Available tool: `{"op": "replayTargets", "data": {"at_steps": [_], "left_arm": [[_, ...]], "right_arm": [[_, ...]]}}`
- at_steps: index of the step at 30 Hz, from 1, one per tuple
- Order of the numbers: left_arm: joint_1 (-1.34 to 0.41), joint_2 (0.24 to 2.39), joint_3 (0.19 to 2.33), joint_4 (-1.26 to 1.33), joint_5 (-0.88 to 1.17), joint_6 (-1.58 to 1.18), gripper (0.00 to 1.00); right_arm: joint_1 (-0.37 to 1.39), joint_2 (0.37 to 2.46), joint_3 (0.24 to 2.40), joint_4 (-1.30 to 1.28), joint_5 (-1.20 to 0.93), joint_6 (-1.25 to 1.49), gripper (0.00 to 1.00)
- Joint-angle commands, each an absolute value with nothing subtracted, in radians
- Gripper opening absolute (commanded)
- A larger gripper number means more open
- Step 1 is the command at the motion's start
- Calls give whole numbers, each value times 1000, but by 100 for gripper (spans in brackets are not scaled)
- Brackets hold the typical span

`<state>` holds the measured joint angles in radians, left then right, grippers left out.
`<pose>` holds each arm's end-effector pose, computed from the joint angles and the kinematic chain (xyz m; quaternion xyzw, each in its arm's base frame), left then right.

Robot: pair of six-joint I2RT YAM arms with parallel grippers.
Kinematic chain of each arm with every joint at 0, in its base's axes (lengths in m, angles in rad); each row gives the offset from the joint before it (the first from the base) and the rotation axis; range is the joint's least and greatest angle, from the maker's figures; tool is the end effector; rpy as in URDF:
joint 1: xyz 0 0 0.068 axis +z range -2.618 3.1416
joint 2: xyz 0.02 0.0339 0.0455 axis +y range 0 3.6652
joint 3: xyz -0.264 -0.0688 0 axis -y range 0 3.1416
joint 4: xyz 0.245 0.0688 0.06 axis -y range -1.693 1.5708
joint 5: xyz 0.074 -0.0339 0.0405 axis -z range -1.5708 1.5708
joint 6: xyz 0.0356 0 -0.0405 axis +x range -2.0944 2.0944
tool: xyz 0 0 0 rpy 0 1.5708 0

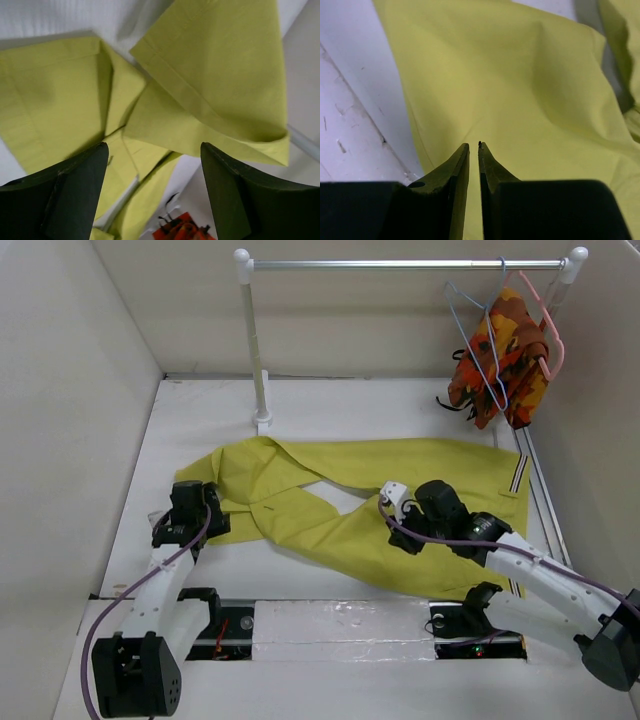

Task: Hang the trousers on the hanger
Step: Fold the trousers

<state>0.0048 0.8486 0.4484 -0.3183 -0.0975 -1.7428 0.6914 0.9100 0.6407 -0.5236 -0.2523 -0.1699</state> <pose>0.1769 0.0043 0.1994 -0.7103 0.5684 -0.2867 0.3004 0.1378 0.1256 0.2373 -0.4266 0.8142 0.2095 0.3335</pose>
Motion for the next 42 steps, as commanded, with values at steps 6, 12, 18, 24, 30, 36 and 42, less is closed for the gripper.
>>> {"op": "replayTargets", "data": {"at_steps": [6,12,18,24,30,36,42], "left_arm": [[8,874,434,-163,-202,-2028,74],[8,966,420,-60,-232,-2030,76],[8,1069,471,-14,-287,-1993,64],[18,1183,546,18,-344,-1896,54],[84,1250,595,74,-330,-1776,24],[84,1279,627,140,-278,-1662,0],[106,1249,895,40,-307,-1390,0]], "right_arm": [[742,951,686,-506,-330,-236,19],[752,980,695,-509,-373,-265,22],[770,976,695,-505,-402,-276,23],[791,965,710,-522,-381,-278,22],[801,925,729,-538,-347,-271,20],[810,939,758,-540,-325,-276,20],[784,976,847,-551,-200,-275,20]]}}
